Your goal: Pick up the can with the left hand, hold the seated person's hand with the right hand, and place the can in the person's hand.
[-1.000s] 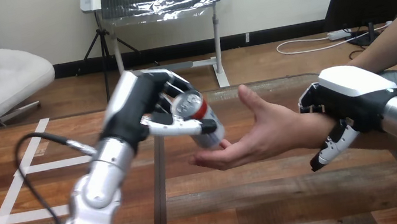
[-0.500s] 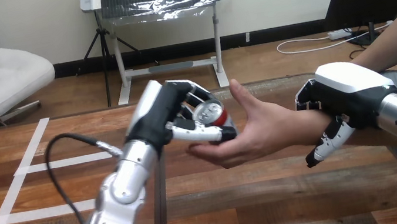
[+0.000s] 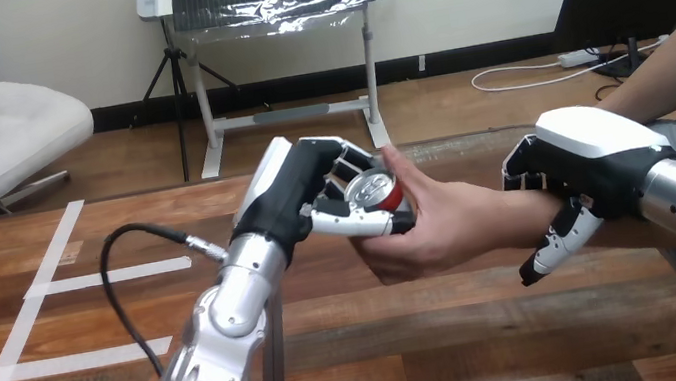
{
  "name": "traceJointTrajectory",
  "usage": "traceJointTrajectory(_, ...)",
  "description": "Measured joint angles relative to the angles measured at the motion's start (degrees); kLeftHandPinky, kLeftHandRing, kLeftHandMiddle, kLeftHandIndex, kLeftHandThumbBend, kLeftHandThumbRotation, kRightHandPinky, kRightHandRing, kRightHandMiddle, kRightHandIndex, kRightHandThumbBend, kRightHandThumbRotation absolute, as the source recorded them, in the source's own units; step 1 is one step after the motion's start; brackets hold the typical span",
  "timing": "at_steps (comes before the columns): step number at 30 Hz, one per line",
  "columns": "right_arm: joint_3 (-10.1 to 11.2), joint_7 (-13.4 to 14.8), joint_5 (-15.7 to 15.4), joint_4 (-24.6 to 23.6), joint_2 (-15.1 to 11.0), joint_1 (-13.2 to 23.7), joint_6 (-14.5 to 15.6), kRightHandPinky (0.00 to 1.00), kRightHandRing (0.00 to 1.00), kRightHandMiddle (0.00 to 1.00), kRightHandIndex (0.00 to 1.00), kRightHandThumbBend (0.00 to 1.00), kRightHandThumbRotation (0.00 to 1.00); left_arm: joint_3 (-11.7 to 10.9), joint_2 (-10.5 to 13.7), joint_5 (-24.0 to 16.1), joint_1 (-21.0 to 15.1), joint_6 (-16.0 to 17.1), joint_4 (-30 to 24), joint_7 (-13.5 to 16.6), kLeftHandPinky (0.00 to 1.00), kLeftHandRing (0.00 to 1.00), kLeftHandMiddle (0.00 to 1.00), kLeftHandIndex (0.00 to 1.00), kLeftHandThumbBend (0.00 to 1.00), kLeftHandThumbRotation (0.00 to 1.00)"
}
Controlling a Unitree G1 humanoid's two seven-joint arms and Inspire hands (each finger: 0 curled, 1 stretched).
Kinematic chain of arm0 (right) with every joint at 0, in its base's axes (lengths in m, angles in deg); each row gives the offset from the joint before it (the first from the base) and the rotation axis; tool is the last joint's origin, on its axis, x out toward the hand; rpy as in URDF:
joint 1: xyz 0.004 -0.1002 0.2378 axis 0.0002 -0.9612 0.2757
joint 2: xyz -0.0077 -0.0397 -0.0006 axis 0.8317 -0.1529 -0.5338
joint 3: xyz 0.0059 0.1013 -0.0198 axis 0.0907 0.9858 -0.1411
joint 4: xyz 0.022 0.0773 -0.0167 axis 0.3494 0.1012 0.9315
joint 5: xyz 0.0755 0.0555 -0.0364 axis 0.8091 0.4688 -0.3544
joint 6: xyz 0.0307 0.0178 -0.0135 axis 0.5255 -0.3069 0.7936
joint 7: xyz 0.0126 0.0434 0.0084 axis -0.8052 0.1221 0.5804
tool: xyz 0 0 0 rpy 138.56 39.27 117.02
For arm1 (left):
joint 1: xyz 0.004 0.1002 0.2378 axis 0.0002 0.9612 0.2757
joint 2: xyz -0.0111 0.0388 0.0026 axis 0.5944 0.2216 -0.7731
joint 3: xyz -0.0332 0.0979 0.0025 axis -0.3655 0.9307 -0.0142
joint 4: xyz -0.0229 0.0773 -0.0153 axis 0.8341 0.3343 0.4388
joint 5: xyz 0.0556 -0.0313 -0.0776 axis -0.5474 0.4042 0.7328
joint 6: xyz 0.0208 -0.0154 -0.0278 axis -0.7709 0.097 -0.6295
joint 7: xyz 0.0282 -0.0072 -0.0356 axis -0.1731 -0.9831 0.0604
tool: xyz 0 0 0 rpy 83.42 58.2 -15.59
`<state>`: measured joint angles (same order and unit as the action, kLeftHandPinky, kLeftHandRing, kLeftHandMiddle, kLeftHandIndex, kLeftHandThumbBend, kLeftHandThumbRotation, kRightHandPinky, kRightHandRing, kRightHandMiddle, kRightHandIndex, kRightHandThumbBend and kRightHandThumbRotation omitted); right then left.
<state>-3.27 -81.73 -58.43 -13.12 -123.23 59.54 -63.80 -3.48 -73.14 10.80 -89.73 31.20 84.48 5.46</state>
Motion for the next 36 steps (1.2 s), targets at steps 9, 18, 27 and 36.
traceJointTrajectory(9, 0.09, 0.01, 0.00, -0.10, -0.02, -0.18, 0.31, 0.29, 0.34, 0.40, 0.42, 0.86, 0.02, -0.02, -0.85, 0.17, -1.69, 2.55, 3.67, 1.26, 0.27, 0.33, 0.40, 0.43, 0.71, 0.00)
traceJointTrajectory(18, 0.43, 0.01, 0.00, -0.46, -0.10, -0.64, 0.68, 0.30, 0.35, 0.41, 0.43, 0.86, 0.02, -0.04, -1.92, 0.29, -3.02, 2.96, 5.80, 2.61, 0.29, 0.35, 0.41, 0.44, 0.70, 0.00)
traceJointTrajectory(27, 0.90, -0.18, 0.04, -0.78, -0.10, -1.00, 1.02, 0.31, 0.36, 0.42, 0.43, 0.85, 0.01, -0.09, -2.48, 0.53, -3.43, 2.96, 5.95, 2.72, 0.29, 0.35, 0.41, 0.44, 0.70, 0.00)
traceJointTrajectory(36, 1.25, -0.49, 0.12, -1.21, -0.11, -1.13, 1.43, 0.31, 0.36, 0.42, 0.43, 0.85, 0.00, -0.12, -2.67, 0.65, -3.62, 2.97, 5.95, 2.69, 0.29, 0.35, 0.40, 0.43, 0.70, 0.00)
